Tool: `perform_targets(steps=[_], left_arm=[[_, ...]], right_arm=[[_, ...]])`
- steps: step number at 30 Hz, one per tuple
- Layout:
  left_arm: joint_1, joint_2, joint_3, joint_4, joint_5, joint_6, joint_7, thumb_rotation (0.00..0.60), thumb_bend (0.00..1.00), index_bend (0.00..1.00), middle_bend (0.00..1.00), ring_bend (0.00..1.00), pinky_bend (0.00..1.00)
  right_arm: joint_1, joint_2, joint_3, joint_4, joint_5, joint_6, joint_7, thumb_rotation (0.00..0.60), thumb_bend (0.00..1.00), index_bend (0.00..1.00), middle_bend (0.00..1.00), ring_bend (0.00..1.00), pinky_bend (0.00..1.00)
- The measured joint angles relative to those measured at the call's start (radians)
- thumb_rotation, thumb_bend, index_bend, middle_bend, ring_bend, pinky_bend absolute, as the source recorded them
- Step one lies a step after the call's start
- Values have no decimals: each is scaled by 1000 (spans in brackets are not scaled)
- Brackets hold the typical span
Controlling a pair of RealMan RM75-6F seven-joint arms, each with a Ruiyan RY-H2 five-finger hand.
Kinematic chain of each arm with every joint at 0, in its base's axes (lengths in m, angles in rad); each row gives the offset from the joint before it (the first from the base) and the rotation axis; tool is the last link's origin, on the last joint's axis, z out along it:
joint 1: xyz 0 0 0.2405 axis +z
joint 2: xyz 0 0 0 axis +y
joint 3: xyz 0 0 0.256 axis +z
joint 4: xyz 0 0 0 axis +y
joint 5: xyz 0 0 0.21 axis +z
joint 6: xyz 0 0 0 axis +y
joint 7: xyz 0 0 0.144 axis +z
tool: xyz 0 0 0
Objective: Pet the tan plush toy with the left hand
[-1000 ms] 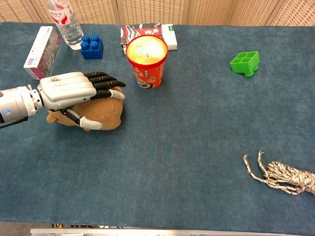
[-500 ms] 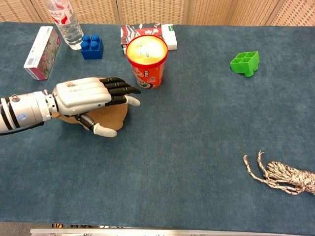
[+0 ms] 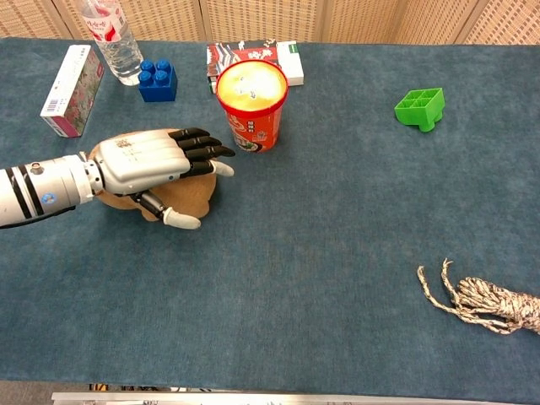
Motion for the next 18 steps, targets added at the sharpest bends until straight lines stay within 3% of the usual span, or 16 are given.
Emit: perform_targets(steps=[18], left_arm=[[28,27,-34,3,-66,44,14,0,0,102,35,16,0]], right_arm=[[2,-5,1,2,-3,-3,-2,600,0,2,80,0,0]])
